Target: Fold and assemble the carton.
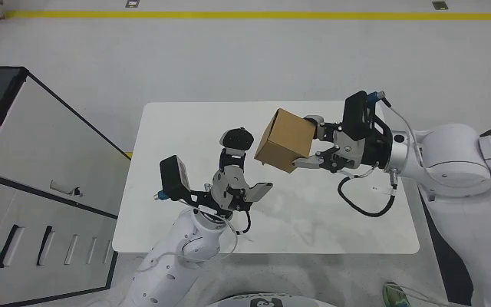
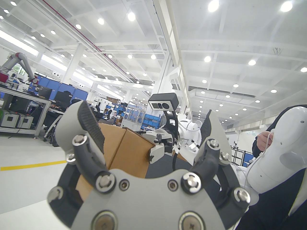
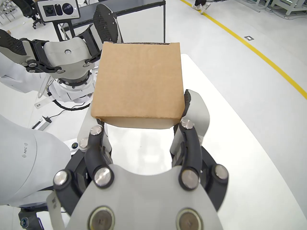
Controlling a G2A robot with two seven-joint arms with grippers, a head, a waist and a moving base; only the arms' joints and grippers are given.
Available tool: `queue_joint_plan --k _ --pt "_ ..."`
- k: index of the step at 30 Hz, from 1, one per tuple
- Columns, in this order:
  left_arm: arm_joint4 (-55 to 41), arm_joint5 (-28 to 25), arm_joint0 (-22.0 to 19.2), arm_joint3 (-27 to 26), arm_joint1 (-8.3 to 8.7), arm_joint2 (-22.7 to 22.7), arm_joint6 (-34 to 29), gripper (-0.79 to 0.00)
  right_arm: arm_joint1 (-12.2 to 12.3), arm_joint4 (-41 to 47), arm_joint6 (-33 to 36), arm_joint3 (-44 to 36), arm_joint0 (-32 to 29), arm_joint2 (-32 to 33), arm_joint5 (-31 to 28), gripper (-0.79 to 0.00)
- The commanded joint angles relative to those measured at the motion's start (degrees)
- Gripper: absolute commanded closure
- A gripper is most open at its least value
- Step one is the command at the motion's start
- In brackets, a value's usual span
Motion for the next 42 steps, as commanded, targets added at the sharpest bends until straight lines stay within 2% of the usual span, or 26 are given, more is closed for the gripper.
queue_joint_plan --k 1,9,16,24,29,42 --pt "0.0 0.0 0.0 0.0 0.0 0.0 0.0 -0.785 0.0 0.0 0.0 0.0 0.0 0.0 0.0 0.0" --pt "0.0 0.0 0.0 0.0 0.0 0.0 0.0 -0.785 0.0 -0.3 -0.5 -0.1 -0.2 -0.1 0.3 0.0" --pt "0.0 0.0 0.0 0.0 0.0 0.0 0.0 -0.785 -0.2 -6.1 -2.8 0.9 -2.0 -1.8 -0.2 0.0" --pt "0.0 0.0 0.0 0.0 0.0 0.0 0.0 -0.785 -0.8 -13.2 -7.5 4.9 -3.0 -6.5 -1.3 0.0" --pt "0.0 0.0 0.0 0.0 0.0 0.0 0.0 -0.785 -1.1 -16.3 -8.0 6.4 -2.5 -9.1 -2.1 0.0" --pt "0.0 0.0 0.0 0.0 0.0 0.0 0.0 -0.785 -1.1 -16.5 -7.9 6.5 -2.5 -9.1 -2.2 0.0"
